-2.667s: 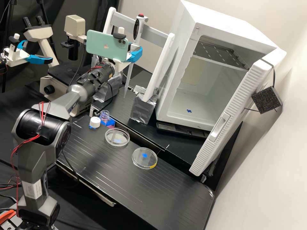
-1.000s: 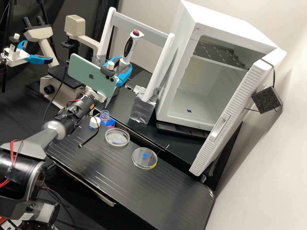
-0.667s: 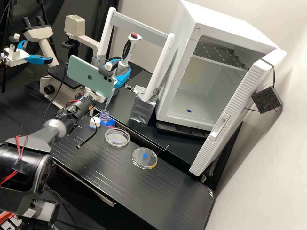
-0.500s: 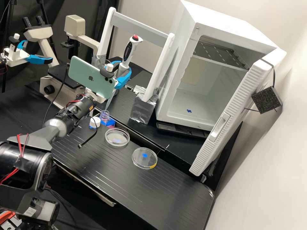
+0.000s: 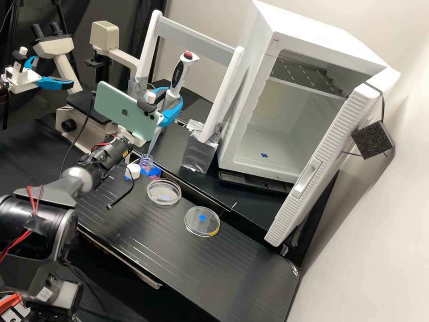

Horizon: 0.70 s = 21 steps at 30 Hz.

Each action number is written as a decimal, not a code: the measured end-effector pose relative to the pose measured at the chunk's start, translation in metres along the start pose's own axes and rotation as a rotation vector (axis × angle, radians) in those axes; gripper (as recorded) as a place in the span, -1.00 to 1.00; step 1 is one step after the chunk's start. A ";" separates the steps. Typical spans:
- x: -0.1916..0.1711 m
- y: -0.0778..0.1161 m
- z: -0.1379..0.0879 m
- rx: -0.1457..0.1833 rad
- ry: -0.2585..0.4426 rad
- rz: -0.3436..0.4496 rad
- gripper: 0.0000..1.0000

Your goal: Use the pipette

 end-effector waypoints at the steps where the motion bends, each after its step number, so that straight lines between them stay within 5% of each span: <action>1: -0.001 -0.001 0.000 -0.005 0.005 0.002 -1.00; 21: -0.026 -0.035 0.013 -0.084 0.017 -0.049 -1.00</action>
